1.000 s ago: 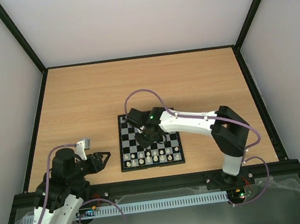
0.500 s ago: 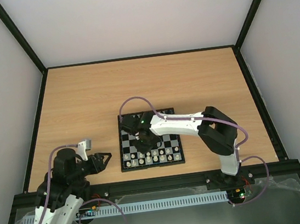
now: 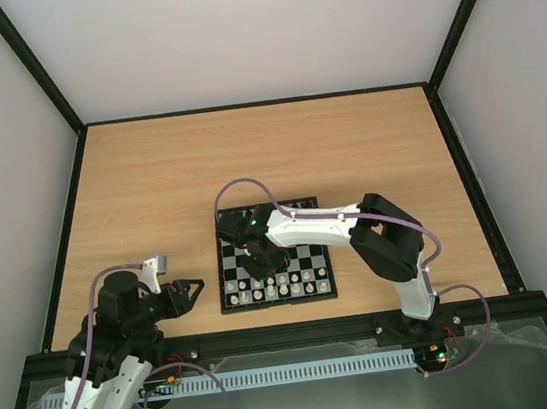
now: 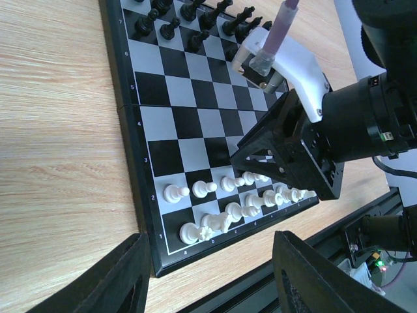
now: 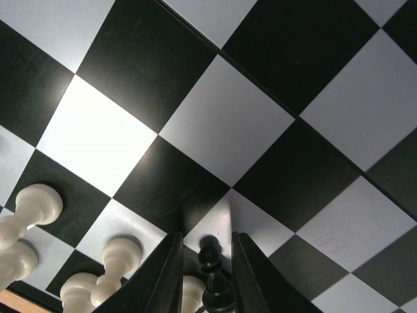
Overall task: Set up the chess pieces on the board
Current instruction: Pick up the chess piece from the chessboard.
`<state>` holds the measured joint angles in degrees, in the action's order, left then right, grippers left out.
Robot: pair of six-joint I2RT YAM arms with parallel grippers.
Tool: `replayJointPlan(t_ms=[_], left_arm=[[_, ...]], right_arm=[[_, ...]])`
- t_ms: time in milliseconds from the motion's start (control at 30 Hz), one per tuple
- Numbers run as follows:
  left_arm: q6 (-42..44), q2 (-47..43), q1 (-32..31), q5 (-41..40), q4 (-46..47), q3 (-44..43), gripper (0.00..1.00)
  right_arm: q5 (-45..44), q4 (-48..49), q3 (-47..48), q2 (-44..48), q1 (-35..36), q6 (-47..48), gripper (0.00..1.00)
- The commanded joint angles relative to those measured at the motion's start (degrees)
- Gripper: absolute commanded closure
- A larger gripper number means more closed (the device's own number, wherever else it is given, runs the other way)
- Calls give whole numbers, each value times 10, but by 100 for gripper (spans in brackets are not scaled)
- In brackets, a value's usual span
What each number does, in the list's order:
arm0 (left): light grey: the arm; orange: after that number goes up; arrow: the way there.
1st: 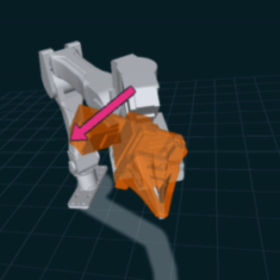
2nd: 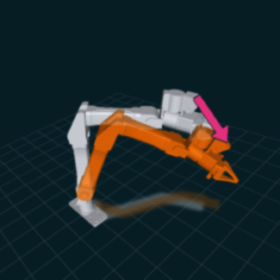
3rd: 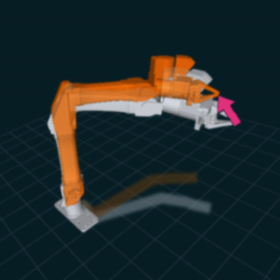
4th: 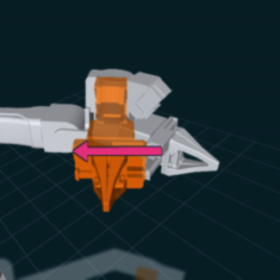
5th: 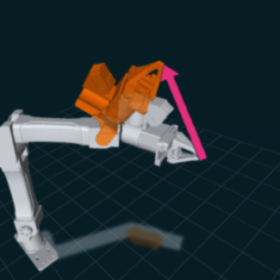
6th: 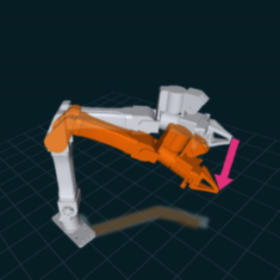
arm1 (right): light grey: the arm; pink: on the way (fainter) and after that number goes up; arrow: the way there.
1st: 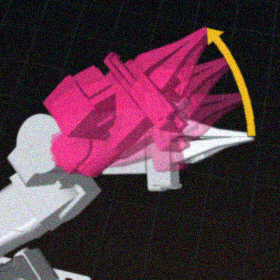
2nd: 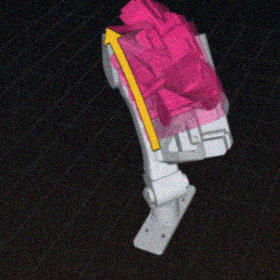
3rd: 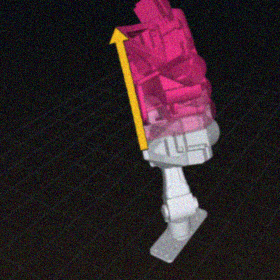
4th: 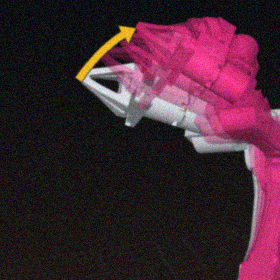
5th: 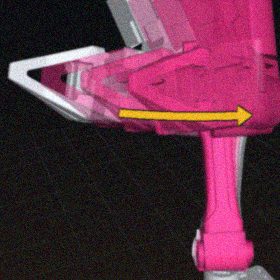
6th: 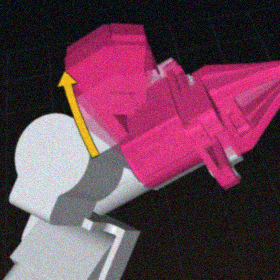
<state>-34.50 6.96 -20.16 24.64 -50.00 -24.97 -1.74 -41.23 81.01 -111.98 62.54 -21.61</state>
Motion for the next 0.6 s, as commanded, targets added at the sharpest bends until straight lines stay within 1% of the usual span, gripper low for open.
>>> replayJointPlan(t_ms=[0, 567], left_arm=[[8, -7, 4, 11, 11, 9, 46], [11, -9, 4, 12, 9, 12, 45]], right_arm=[[-4, -41, 22, -18, 2, 8, 78], [-15, -54, 21, -22, 2, 8, 80]])
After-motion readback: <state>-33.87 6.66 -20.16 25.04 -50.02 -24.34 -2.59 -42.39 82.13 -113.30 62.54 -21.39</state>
